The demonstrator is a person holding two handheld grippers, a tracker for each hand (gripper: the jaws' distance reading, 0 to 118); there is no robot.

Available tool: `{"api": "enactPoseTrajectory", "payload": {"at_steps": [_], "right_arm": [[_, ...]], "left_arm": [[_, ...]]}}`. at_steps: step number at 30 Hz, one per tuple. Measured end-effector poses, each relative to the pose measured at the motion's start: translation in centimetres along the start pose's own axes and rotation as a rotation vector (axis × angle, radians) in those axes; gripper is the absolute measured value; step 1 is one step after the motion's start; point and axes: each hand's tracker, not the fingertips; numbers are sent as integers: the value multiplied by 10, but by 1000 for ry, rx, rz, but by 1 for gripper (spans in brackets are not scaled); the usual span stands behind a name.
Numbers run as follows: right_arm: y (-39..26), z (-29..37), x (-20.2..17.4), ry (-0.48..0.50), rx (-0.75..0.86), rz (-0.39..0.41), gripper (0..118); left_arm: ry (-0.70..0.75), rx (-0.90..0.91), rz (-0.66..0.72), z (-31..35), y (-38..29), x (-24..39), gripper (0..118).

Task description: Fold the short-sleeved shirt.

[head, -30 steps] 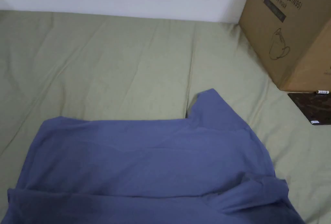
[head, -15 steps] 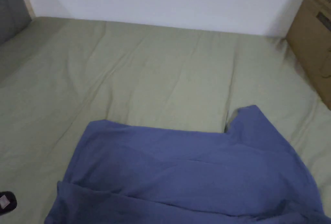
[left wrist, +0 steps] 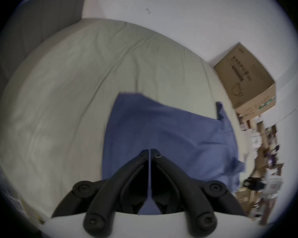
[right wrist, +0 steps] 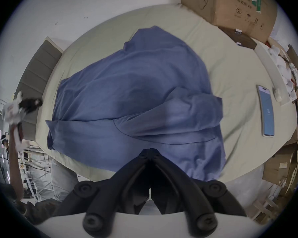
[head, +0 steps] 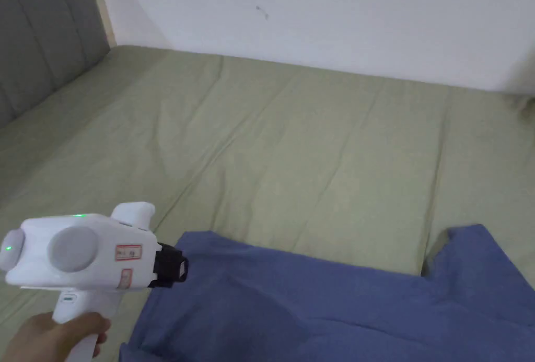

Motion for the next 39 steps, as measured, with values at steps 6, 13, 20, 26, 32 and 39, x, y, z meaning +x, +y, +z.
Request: {"api": "enactPoseTrajectory", "payload": {"at_steps": [6,13,20,26,32,39], "right_arm": [[15,9,-25,-68,-78,43,0],[43,5,-15,-63,-95,55,0],[131,10,12,-99,131,42,9],[206,-39,39,-179,169,-33,68],[247,-91,66,-257,96,-35,68],[254,-134,57,-263,26,81,29]], "left_arm": [[27,-14,53,-91,53,-21,71],[110,-145,-90,-125,46,-6,56],[95,-264,-180,-119,29,22,3],[10,-149,-27,-114,17,11,2],[-15,-150,69,-114,24,-5,3],[10,-168,9,-114,25,3,3]]}}
